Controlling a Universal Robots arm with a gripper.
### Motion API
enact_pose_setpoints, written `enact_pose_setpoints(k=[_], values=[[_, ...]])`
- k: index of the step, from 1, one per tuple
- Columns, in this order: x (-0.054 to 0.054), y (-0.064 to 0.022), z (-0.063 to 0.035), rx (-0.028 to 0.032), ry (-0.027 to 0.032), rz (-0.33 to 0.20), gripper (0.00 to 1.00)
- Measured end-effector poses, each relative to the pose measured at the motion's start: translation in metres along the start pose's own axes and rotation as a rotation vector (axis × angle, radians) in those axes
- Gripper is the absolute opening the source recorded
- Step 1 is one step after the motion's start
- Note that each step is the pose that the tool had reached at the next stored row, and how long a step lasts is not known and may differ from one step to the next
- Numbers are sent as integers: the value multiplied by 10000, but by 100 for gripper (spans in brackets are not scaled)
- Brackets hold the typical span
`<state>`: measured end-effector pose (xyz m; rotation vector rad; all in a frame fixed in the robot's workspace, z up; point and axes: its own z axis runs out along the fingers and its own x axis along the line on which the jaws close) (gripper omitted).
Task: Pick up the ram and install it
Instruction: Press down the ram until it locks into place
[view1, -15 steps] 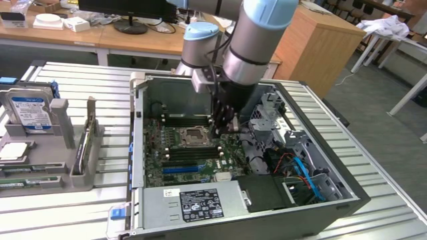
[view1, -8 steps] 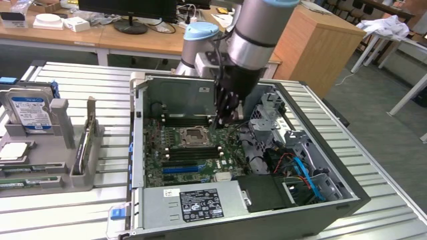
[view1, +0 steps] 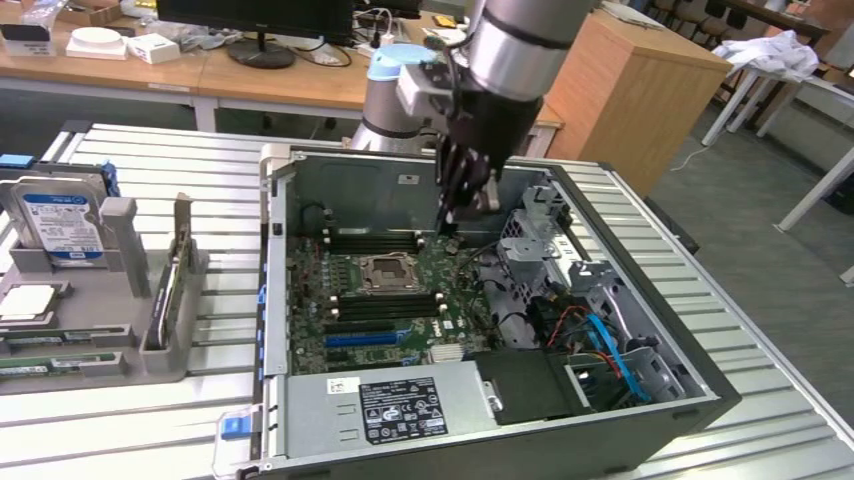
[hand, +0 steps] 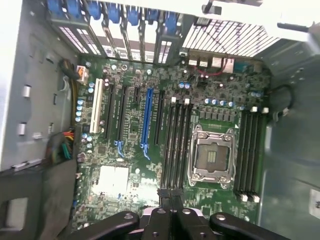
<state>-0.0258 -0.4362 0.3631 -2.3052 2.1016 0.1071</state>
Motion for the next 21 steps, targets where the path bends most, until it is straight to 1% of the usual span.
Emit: enact_pose_setpoints(k=[6, 7, 9, 16, 21], values=[[-16, 9, -274, -1, 0, 0, 10], [-19, 10, -313, -1, -2, 0, 10], [-21, 12, -358, -1, -2, 0, 10], [-21, 11, -355, 0, -4, 0, 10], [-14, 8, -263, 0, -5, 0, 10]])
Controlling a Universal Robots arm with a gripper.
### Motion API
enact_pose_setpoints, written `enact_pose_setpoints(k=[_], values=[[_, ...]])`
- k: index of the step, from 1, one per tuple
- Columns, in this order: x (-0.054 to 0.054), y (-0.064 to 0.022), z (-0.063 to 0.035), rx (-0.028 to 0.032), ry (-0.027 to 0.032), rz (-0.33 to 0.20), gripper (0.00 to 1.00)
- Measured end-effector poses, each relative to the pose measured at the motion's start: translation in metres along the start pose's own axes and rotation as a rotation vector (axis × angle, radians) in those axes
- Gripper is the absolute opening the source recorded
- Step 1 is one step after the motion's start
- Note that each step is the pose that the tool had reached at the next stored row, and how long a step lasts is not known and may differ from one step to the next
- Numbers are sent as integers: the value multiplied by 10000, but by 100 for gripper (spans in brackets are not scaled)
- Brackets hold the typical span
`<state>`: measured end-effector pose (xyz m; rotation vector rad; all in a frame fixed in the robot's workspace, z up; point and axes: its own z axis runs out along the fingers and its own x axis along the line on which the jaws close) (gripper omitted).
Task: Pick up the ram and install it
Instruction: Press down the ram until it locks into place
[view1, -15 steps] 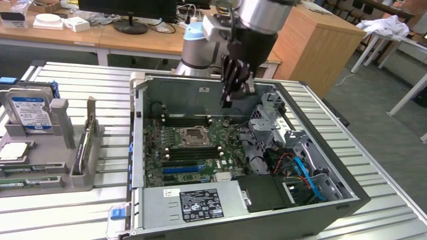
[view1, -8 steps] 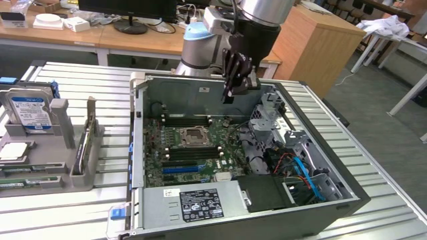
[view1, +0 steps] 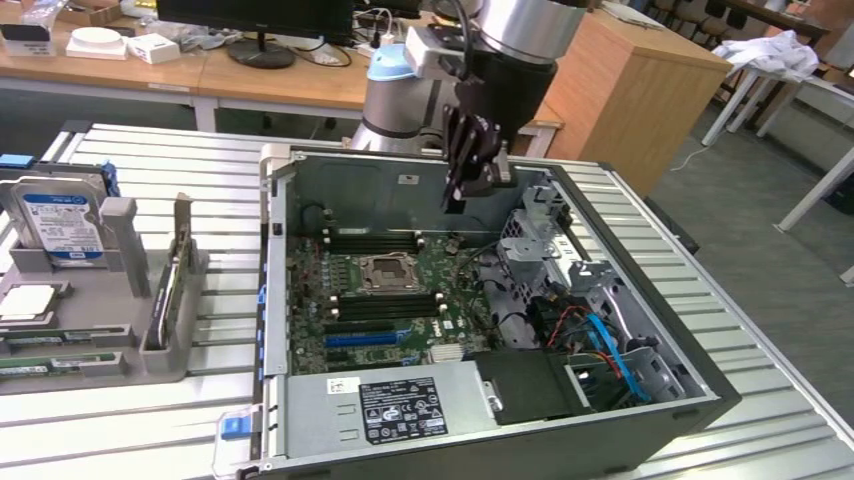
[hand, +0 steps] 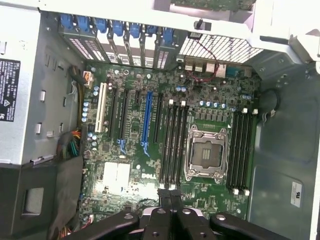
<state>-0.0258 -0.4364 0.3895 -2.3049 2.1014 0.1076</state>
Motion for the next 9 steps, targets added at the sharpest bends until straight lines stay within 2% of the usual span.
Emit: enact_pose_setpoints(k=[9], values=[[11, -5, 162, 1, 0, 5, 10]])
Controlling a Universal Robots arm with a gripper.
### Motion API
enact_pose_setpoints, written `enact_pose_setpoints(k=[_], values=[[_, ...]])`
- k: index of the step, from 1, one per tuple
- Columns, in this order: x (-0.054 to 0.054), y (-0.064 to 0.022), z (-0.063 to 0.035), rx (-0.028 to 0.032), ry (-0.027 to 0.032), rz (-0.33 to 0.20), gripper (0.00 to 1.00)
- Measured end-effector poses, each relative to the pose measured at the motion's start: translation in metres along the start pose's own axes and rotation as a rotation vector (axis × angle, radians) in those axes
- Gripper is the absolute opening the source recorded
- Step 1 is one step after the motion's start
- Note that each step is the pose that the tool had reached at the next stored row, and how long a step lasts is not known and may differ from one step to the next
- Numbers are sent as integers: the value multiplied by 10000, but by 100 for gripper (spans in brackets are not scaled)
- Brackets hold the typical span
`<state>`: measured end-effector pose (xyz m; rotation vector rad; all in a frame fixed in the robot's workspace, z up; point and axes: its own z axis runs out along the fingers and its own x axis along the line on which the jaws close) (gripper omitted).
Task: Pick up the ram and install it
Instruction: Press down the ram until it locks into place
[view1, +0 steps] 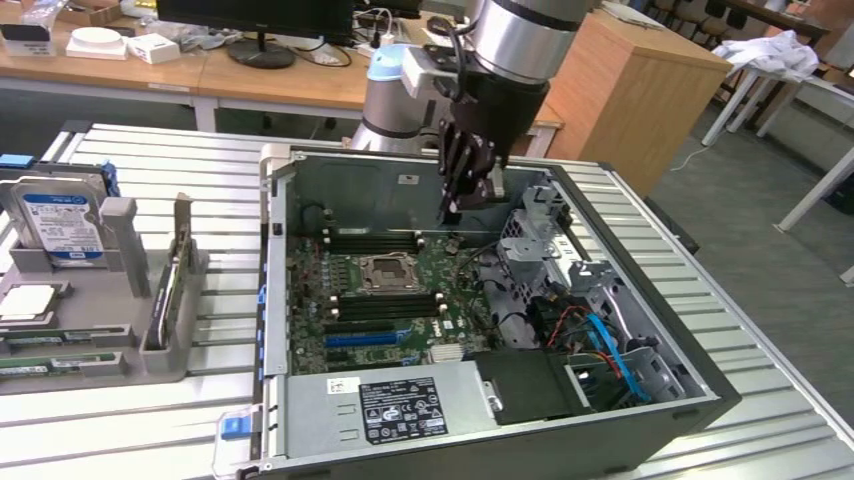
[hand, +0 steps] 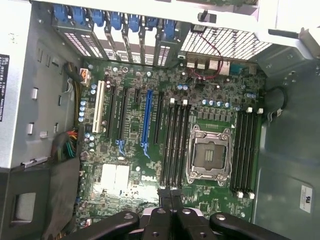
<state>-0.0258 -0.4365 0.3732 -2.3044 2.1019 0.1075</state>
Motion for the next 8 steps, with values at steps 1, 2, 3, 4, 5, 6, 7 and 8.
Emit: enact_pose_setpoints(k=[1, 2, 3, 4, 5, 6, 7, 8], values=[[1, -1, 18, 0, 1, 1, 10], [2, -1, 35, -1, 1, 2, 10], [4, -2, 54, -2, 1, 3, 10], [5, -2, 72, -1, 0, 4, 10], [6, -3, 91, 0, 0, 5, 10], [7, -3, 109, 0, -1, 6, 10], [8, -4, 127, 0, 0, 8, 10], [10, -5, 145, 0, 0, 8, 10]])
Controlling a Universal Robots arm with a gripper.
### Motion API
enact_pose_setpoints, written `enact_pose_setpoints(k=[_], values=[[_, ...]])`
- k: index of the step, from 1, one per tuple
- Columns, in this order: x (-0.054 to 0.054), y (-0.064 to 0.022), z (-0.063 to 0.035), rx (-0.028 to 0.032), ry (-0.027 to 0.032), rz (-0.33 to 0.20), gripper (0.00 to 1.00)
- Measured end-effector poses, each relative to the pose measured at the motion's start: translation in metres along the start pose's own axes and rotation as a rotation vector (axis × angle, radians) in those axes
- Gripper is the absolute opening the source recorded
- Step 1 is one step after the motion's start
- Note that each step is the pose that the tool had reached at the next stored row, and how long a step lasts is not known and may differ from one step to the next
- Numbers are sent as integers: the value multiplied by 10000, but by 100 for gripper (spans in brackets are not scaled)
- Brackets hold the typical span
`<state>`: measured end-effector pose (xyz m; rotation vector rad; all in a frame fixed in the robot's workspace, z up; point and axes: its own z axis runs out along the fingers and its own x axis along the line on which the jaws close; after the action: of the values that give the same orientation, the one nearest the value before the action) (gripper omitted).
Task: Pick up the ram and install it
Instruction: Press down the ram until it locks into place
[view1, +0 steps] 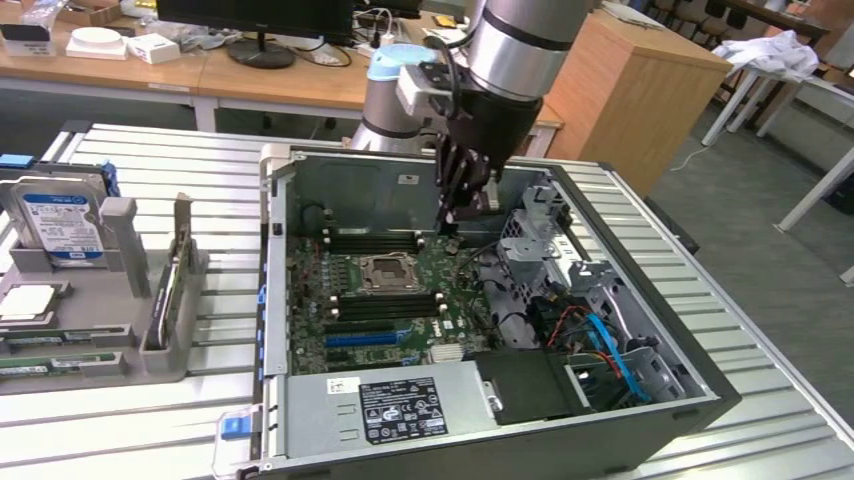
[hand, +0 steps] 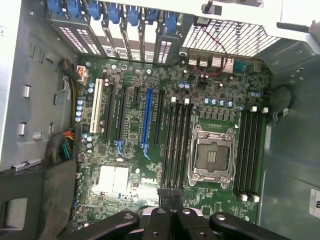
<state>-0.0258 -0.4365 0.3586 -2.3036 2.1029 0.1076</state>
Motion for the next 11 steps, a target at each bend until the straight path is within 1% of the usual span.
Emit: enact_pose_setpoints(k=[11], values=[[19, -6, 200, 1, 0, 8, 10]])
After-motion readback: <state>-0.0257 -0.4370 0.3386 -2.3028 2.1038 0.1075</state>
